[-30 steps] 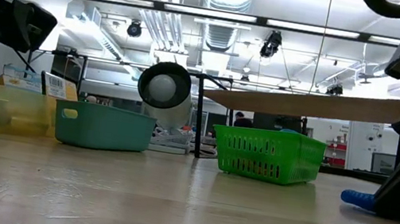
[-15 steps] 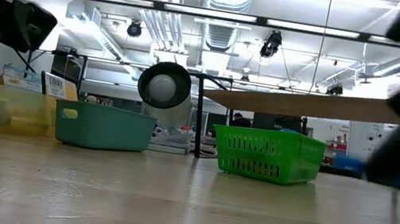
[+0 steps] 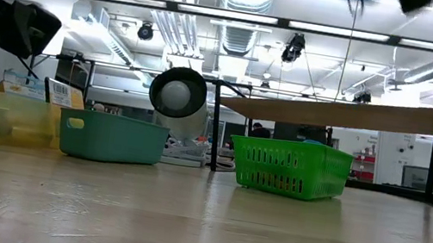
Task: Pick & Place Office Desk Supplies
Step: Put the blue spring keychain into the blue bin
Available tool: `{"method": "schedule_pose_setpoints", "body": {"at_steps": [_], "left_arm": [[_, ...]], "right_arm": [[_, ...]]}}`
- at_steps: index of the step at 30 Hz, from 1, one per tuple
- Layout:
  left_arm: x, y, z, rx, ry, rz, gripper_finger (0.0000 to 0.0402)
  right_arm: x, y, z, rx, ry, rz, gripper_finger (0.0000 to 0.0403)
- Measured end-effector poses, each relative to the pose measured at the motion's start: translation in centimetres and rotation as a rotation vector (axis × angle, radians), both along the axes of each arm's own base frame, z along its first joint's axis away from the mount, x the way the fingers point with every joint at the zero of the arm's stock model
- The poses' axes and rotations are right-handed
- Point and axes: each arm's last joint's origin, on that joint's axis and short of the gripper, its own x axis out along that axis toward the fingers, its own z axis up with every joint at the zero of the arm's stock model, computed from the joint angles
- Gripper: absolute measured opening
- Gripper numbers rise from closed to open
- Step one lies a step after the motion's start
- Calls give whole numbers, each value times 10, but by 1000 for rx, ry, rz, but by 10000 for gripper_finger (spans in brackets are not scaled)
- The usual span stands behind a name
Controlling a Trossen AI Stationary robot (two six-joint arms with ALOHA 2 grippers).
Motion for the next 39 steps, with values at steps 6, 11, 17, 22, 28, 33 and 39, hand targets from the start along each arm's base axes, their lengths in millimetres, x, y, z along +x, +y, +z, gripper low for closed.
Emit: {"method": "schedule_pose_setpoints", "body": {"at_steps": [6, 11, 17, 22, 28, 33, 39], "left_arm": [[0, 0, -1, 3, 6, 0, 152], [0, 0, -1, 4, 7, 0, 152], [0, 0, -1, 3, 7, 0, 152], [0, 0, -1, 4, 6, 0, 152], [-1, 0, -1, 6, 11, 0, 152], [-1, 0, -1, 7, 12, 0, 152], [-1, 1, -2, 11, 19, 0, 152]], "right_arm": [[24, -13, 16, -113, -65, 85, 24], [47, -40, 20, -105, -151, 191, 24], [67, -87, 14, -33, -199, 152, 24], [84, -123, 6, -4, -202, 110, 24], [106, -156, -20, -9, -228, 17, 24], [121, -179, -44, -4, -255, -24, 24], [150, -198, -72, 15, -254, -68, 24]]}}
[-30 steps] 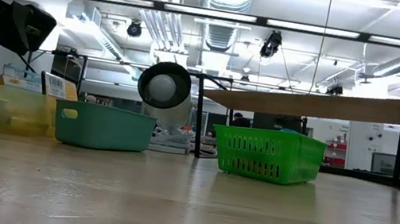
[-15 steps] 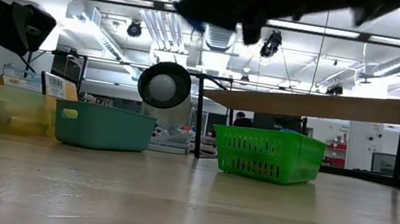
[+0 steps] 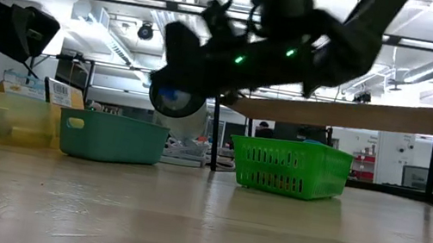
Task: Pick & Place Office Desk Supplies
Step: Put the blue spring keychain into the blue bin, then put the violet spring keychain into the blue bin
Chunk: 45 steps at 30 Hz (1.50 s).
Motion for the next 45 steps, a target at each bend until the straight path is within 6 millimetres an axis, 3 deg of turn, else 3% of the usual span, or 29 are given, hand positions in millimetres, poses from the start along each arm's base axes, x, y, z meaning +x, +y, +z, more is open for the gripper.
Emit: {"method": "schedule_pose_setpoints", "body": {"at_steps": [7, 16, 31, 45], "left_arm": [[-1, 1, -2, 11, 19, 0, 152], [-1, 1, -2, 11, 18, 0, 152], [-1, 1, -2, 10, 18, 0, 152], [-1, 1, -2, 10, 18, 0, 152]], "right_arm": [[35, -6, -12, 2, 5, -7, 24], [58, -7, -10, -10, 231, -20, 24], [62, -10, -10, 81, 256, -28, 27], [62, -11, -10, 76, 260, 0, 117]]}}
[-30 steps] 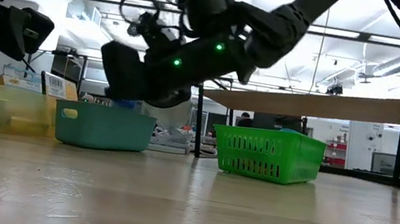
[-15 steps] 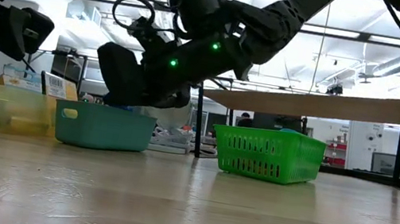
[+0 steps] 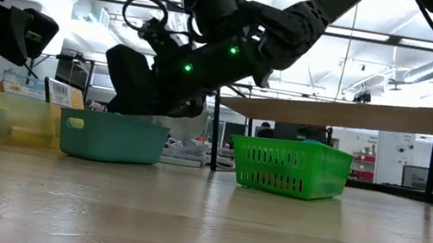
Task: Pick & Place Office Desk Supplies
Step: Put the violet spring keychain into the blue bin
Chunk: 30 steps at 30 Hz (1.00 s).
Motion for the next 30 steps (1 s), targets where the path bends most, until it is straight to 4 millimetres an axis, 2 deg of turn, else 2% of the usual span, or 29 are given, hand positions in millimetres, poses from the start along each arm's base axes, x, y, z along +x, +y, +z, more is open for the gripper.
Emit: {"method": "schedule_pose_setpoints", "body": {"at_steps": [11, 14, 17, 20, 24, 30], "left_arm": [[0, 0, 0, 0, 0, 0, 152], [0, 0, 0, 0, -1, 0, 152], [0, 0, 0, 0, 0, 0, 152], [0, 0, 0, 0, 0, 0, 152], [0, 0, 0, 0, -1, 0, 152], [0, 0, 0, 0, 0, 0, 152]], "right_arm": [[-1, 1, 2, 17, -4, -9, 121], [-4, 7, 18, 17, -5, 3, 121], [-12, 19, 43, 12, 7, 31, 121], [-27, 36, 64, 2, 89, 70, 121], [-57, 62, 91, 13, 225, 117, 121], [-109, 105, 123, 166, 345, 91, 121]]}}
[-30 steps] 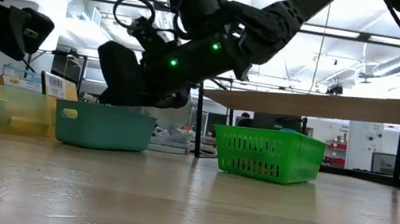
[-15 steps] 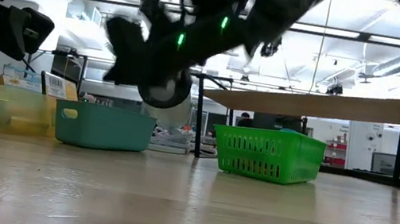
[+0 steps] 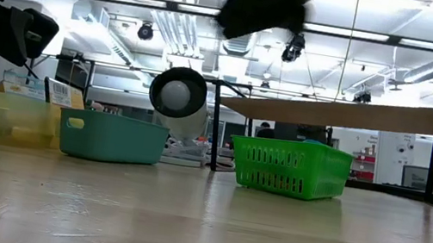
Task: Pick & Place Office Desk Supplies
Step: Put the violet spring keychain into the blue bin
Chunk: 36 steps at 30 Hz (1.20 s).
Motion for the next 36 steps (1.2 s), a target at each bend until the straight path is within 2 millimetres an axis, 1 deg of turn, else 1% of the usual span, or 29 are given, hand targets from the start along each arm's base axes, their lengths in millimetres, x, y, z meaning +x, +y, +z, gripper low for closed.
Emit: {"method": "schedule_pose_setpoints", "body": {"at_steps": [4, 7, 11, 14, 18, 23, 25, 29, 32, 36], "left_arm": [[0, 0, 0, 0, 0, 0, 152], [0, 0, 0, 0, 1, 0, 152], [0, 0, 0, 0, 0, 0, 152], [0, 0, 0, 0, 1, 0, 152], [0, 0, 0, 0, 1, 0, 152], [0, 0, 0, 0, 1, 0, 152], [0, 0, 0, 0, 1, 0, 152], [0, 0, 0, 0, 1, 0, 152], [0, 0, 0, 0, 1, 0, 152], [0, 0, 0, 0, 1, 0, 152]], "right_arm": [[-34, 27, 13, 84, 73, -52, 121], [-57, 44, 18, 148, 121, -110, 121], [-83, 69, 17, 238, 180, -185, 121], [-102, 84, 14, 288, 225, -280, 121], [-123, 97, 4, 303, 280, -390, 121], [-141, 107, -11, 341, 354, -491, 121], [-146, 110, -20, 408, 416, -533, 121], [-158, 110, -39, 455, 554, -599, 121], [-166, 112, -53, 462, 574, -624, 121], [-174, 117, -70, 560, 593, -684, 121]]}}
